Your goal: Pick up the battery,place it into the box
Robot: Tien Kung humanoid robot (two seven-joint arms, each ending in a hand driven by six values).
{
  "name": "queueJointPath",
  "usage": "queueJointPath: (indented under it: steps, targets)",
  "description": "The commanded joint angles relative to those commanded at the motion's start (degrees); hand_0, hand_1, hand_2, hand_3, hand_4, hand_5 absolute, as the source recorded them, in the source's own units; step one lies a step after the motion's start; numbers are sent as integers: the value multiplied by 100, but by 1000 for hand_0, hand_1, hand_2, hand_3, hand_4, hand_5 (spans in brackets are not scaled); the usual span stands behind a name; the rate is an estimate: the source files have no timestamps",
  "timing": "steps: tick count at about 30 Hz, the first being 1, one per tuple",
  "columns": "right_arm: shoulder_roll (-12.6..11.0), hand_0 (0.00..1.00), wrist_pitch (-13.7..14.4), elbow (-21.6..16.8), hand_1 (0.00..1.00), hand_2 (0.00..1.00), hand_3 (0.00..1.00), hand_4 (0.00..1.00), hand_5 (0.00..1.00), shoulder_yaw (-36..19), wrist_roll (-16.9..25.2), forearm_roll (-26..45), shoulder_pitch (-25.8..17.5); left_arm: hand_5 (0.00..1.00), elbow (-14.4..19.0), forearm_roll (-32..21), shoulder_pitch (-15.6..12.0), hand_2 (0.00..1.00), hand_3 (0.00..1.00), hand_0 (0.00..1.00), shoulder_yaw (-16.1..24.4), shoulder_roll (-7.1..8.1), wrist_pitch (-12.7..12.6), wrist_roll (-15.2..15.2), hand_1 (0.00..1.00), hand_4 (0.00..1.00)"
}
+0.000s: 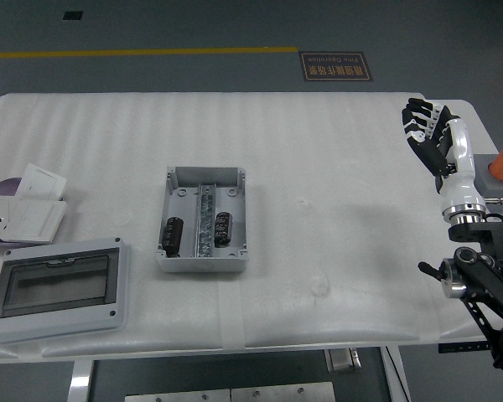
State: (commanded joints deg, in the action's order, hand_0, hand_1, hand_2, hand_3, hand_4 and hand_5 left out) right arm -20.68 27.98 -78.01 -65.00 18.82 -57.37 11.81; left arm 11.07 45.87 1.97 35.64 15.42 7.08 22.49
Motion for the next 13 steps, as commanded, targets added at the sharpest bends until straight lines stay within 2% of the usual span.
queueJointPath:
  steps: [13]
  targets:
    - [23, 616, -205, -10, 646, 628, 651, 656, 456, -273, 85, 409, -113, 566, -8, -496, -145, 628, 617, 648, -344, -108, -48, -121, 670, 591]
